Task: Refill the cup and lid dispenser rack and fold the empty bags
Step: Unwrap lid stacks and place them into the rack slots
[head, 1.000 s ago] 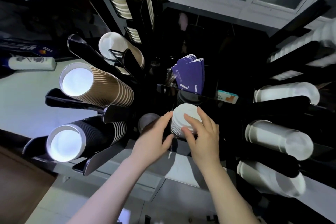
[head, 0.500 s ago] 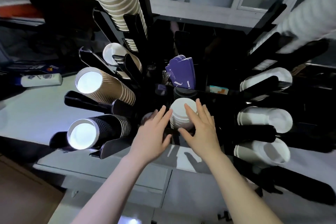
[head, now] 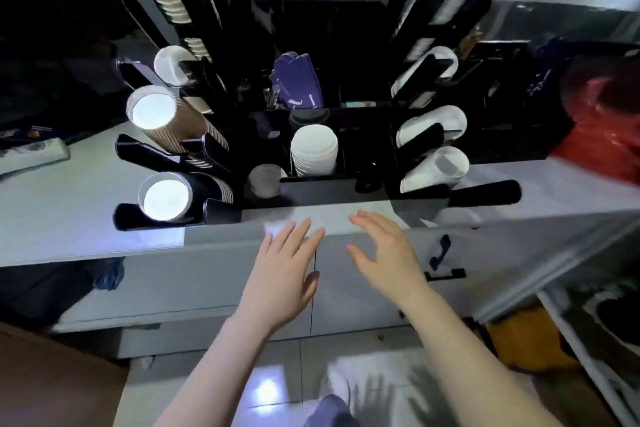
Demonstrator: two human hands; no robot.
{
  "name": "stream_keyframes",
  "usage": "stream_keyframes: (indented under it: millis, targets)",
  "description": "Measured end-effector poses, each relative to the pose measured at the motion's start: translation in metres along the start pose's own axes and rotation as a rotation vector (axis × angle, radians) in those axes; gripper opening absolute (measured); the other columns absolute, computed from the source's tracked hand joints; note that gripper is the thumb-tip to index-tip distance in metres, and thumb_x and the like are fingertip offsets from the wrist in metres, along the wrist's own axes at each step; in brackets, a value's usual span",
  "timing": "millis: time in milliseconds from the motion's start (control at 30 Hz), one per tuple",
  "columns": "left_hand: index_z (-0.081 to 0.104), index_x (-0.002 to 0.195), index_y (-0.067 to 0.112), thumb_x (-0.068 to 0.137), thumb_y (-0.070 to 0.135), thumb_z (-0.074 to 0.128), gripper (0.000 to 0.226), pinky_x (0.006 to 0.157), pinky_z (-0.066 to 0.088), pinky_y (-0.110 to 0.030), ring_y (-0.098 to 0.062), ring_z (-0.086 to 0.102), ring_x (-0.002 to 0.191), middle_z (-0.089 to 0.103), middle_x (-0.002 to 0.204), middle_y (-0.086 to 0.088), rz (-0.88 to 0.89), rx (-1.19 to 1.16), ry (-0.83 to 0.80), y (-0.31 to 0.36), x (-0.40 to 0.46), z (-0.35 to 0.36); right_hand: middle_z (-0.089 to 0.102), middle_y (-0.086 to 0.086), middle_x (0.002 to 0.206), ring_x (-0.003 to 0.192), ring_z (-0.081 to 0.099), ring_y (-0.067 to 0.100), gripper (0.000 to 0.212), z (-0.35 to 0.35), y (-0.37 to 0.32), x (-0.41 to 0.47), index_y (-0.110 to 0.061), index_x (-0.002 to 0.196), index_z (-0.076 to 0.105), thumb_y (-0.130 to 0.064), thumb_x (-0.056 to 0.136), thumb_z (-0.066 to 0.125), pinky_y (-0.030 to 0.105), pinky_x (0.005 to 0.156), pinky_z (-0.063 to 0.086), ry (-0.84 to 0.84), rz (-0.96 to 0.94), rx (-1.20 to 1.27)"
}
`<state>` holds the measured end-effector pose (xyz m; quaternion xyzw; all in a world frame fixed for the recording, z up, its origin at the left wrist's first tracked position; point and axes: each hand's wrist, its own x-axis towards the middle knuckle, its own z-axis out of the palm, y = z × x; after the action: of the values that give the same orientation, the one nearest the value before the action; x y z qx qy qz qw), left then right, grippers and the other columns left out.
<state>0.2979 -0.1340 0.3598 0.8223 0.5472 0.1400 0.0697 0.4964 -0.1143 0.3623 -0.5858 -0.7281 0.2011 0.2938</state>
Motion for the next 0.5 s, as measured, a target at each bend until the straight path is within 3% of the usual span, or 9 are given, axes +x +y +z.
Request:
stream_keyframes:
  millis: [167,267,500]
  targets:
    - [0.041,0.143,0.021,0.089,0.033,0.058,0.058,0.112,0.027,-0.037,-0.023,0.042,0.131,0.048,0.141,0.002,0.152,-0.049,-0.088,0.052,-0.007,0.017,0.057,-0.007,0.128,0.121,0.046,0.011,0.037,-0.038,0.023,-0.065,-0.025,0.127,0.059,-0.025,0.091,0.062,0.015,0.096,0.03,-0.041,0.132,-0.085]
    - [0.042,0.142,0.022,0.089,0.034,0.057,0.056,0.109,0.031,-0.034,-0.022,0.046,0.127,0.049,0.141,0.002,0.24,-0.048,-0.108,0.088,0.002,0.023,0.056,-0.006,0.129,0.12,0.044,0.011,0.038,-0.071,0.042,-0.091,-0.025,0.129,0.057,-0.027,0.091,0.061,0.009,0.092,0.024,-0.031,0.172,-0.126]
    - [0.035,0.145,0.025,0.095,0.037,0.049,0.054,0.108,0.027,-0.029,-0.018,0.039,0.132,0.041,0.147,0.006,0.397,-0.045,-0.106,0.2,0.057,0.043,0.051,-0.007,0.137,0.13,0.04,0.013,0.043,-0.186,0.12,-0.134,-0.025,0.135,0.052,-0.033,0.094,0.058,0.02,0.105,0.027,0.017,0.222,-0.287]
